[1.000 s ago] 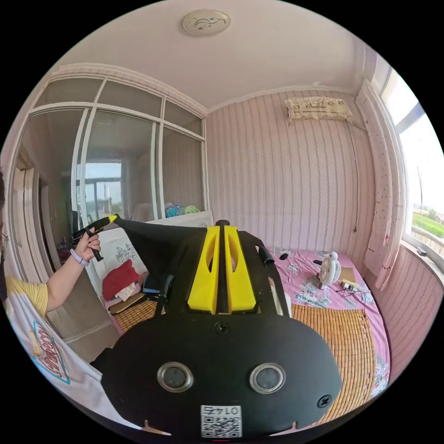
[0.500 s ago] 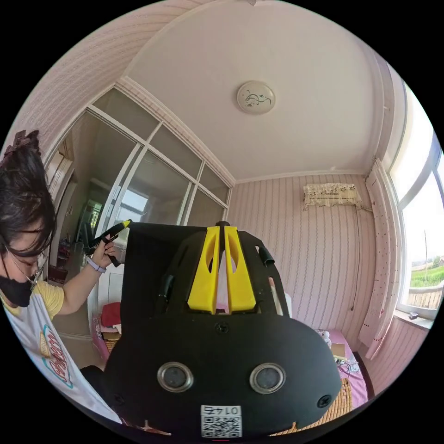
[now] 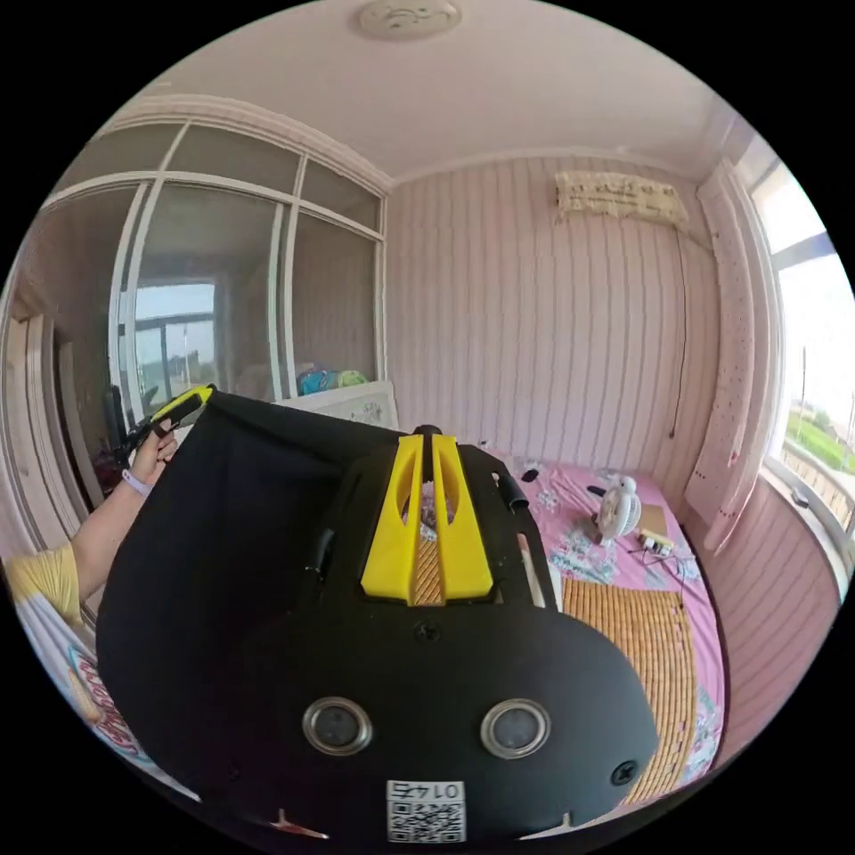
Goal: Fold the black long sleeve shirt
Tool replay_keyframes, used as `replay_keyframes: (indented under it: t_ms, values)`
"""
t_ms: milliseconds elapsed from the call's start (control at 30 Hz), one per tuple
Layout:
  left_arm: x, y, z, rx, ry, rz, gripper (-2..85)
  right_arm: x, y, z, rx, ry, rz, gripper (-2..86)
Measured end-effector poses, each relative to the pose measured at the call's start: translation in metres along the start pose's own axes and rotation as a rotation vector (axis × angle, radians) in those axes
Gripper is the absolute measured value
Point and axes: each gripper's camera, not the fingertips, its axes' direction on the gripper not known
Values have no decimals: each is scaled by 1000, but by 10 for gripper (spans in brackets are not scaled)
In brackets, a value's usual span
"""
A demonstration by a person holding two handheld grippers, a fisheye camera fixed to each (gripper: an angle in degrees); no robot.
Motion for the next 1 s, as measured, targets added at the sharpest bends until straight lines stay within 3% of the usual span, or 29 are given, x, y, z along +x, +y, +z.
replay_keyframes:
  t_ms: [100,200,233,367,500,600,733,867,1000]
  values:
    - [7,38,76,-138,4,-33,-10,60,18,73,-145,-60,231,-4]
    - [5,14,108,-111,-26,-9,-10,108,-14,79,-38,-160,386,-4]
    - [3,4,108,-76,-31,-9,-10,122,-35,66,87,-210,407,-4]
    - [-8,-58,80,226,36,-43,-10,136,-80,19,455,-357,308,-2]
    - [-11,-34,75,267,109,-36,-10,138,-57,15,493,-347,180,0]
    - [-19,37,100,120,228,-93,-10,152,2,44,364,-323,165,1]
    - [-13,159,147,-138,249,-121,-10,175,125,112,38,-193,225,2]
    - [-6,327,208,-525,306,-357,-9,196,250,190,-343,-90,410,4]
    - [13,460,232,-857,299,-515,-9,206,323,232,-602,-58,552,7]
